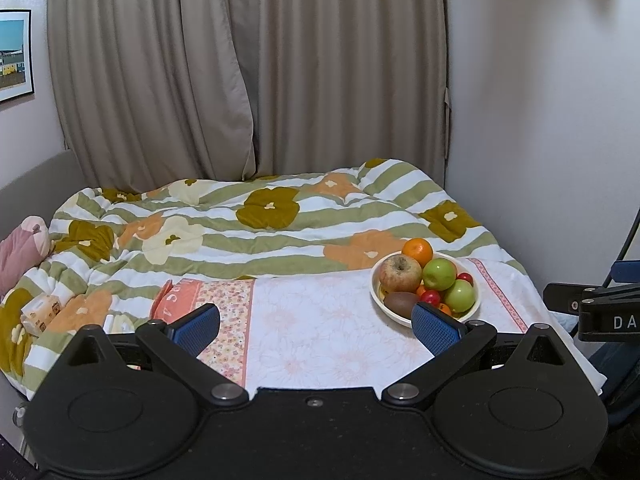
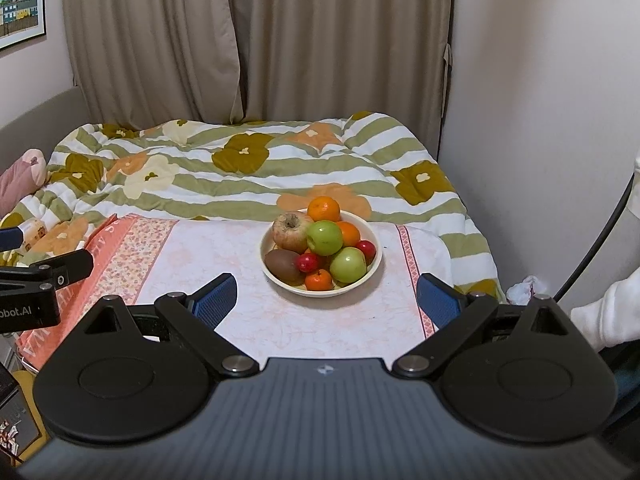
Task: Organize fruits
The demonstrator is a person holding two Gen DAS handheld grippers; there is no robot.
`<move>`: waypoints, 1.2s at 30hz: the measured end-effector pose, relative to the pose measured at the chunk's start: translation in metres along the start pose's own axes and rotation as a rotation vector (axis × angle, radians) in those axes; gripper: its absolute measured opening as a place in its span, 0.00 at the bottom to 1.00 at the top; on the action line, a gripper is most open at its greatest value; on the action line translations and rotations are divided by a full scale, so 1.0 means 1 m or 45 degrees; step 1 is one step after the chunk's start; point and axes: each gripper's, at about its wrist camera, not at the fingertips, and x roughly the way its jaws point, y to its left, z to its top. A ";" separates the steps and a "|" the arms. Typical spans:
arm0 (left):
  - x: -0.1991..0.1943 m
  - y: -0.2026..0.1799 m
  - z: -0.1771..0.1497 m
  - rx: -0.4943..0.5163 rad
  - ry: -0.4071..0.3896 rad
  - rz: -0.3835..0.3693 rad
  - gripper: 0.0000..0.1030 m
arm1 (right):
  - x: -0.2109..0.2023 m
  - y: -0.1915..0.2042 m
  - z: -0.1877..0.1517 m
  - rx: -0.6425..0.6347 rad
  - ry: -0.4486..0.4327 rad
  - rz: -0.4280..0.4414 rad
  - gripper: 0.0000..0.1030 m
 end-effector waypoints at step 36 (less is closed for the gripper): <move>0.013 0.012 -0.004 -0.028 0.032 -0.030 1.00 | 0.022 0.007 -0.002 0.035 0.037 0.011 1.00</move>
